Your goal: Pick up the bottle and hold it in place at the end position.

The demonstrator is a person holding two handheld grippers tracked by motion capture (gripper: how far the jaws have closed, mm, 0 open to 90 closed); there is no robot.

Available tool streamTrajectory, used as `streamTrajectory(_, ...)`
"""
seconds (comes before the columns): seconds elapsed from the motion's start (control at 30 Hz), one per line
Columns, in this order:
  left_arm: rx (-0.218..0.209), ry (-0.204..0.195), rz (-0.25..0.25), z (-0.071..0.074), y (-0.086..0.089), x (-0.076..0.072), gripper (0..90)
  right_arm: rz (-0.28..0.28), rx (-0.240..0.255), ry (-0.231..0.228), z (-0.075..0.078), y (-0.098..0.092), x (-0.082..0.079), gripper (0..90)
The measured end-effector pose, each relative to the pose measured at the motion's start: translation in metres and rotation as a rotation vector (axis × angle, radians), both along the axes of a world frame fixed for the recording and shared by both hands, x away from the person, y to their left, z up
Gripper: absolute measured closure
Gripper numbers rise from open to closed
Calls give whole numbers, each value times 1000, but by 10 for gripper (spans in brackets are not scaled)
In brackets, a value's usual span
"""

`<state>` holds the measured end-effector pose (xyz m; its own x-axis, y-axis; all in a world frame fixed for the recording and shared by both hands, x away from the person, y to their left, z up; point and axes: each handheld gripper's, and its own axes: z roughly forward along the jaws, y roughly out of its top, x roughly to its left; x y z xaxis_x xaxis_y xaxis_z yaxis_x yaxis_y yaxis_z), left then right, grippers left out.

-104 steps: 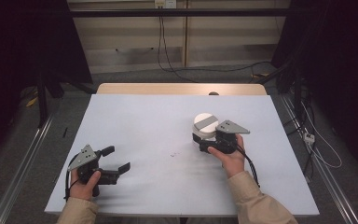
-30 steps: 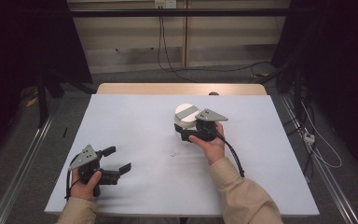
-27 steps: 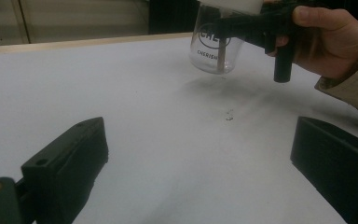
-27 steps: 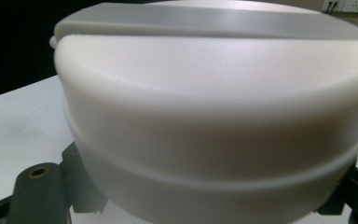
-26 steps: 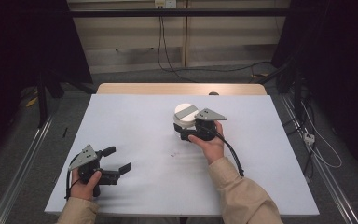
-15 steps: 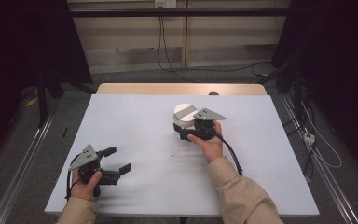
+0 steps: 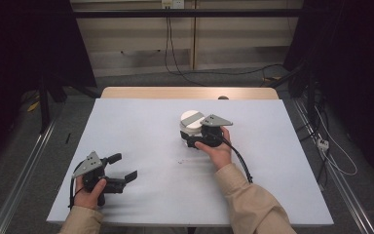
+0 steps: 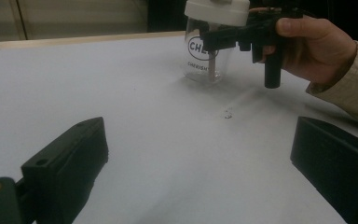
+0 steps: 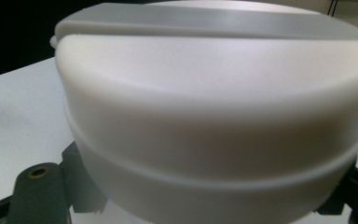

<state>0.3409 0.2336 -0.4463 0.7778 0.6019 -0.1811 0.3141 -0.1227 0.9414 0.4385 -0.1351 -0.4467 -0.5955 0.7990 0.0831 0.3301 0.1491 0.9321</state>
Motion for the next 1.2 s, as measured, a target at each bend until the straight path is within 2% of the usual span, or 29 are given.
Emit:
streamTrajectory(0.23, -1, 2, -1, 0, 0, 0, 37, 3, 0, 13, -3, 0, 1, 186)
streamTrajectory(0.63, 0, 2, 0, 0, 0, -1, 36, 15, -19, 13, -7, 3, 1, 186)
streamTrajectory(1.2, 5, 2, -3, -1, -1, 0, 36, 19, -21, 5, -8, 4, 2, 186)
